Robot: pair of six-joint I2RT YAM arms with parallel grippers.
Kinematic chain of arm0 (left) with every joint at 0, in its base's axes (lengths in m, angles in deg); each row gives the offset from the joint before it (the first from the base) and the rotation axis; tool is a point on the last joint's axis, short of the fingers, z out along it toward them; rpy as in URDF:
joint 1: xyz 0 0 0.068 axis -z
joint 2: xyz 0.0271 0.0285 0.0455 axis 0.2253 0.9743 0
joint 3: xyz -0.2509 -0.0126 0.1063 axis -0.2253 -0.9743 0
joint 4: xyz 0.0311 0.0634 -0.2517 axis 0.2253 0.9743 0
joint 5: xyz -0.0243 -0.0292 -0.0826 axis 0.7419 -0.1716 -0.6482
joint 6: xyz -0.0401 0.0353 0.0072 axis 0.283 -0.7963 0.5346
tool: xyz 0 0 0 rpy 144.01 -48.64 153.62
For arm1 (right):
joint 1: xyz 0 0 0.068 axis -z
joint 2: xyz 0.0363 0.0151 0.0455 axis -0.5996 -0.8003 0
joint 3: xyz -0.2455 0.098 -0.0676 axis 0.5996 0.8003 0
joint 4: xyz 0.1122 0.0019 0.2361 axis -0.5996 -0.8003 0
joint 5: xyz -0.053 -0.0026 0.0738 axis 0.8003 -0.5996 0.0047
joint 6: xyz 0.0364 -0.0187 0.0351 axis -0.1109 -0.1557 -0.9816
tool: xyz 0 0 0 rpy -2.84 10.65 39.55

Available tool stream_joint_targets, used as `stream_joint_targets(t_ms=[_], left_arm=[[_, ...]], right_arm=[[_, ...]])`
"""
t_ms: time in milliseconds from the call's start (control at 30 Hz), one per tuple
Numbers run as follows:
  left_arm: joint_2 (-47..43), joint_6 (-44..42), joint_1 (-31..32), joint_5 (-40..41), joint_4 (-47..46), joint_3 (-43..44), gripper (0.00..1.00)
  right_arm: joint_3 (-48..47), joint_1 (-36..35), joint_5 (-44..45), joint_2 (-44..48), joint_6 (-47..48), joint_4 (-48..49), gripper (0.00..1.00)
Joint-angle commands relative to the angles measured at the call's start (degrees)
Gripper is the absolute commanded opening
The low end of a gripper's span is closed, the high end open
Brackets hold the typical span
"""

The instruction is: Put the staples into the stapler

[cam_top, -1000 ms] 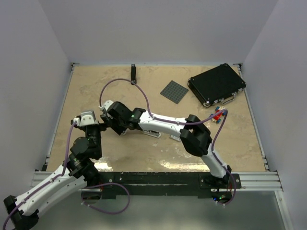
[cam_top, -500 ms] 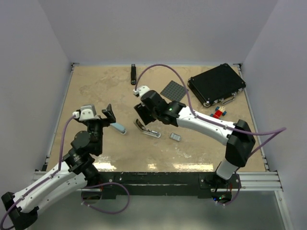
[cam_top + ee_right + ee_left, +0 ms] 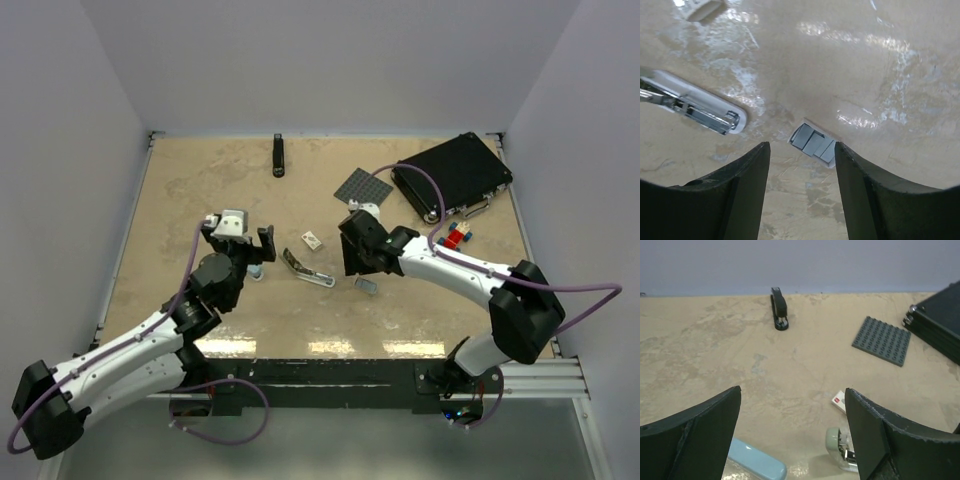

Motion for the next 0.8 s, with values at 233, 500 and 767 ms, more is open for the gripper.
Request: stream_joint_targets(t_ms=[233, 500, 767], left_arm=[[9.0, 6.52, -0.38, -12.94, -1.72, 1.91, 0.89], [10.15, 6.34, -0.47, -13.73, -2.86, 1.91, 0.89], [9.89, 7.04, -0.47, -14.61, -3.3, 1.82, 0.89]], right_arm=[[8.06, 2.29, 3.73, 2.94, -19.05, 5.09, 0.47], [9.47, 2.56, 3.2, 1.88, -22.65, 6.58, 0.34], [10.0, 2.56, 2.67, 0.65, -23.36, 6.5, 0.31]])
